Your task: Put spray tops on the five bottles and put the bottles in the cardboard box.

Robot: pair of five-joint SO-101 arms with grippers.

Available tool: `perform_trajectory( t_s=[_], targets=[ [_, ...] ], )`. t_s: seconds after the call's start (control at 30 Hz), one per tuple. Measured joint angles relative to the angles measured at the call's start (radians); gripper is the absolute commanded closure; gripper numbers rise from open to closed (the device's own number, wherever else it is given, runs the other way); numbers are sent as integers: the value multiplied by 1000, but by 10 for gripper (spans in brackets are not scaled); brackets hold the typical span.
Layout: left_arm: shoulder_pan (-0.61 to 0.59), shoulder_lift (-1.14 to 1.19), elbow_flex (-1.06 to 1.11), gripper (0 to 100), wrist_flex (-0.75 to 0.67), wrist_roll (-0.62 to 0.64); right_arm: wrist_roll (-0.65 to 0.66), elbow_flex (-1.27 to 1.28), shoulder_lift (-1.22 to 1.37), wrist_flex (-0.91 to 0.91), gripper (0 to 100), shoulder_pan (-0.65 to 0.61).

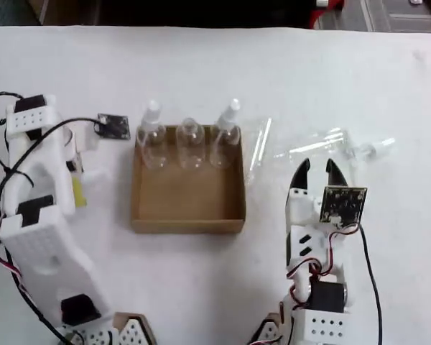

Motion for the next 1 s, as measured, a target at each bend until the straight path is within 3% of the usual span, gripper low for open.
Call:
perform_trajectory(
  t_s=[0.47,0.7,1.0],
  targets=[
    [28,61,-2,710,18,0,3,0,0,0,872,0],
    [28,61,-2,981,18,0,3,0,0,0,872,0],
    [-20,61,-2,977,41,0,3,0,0,0,872,0]
  ],
)
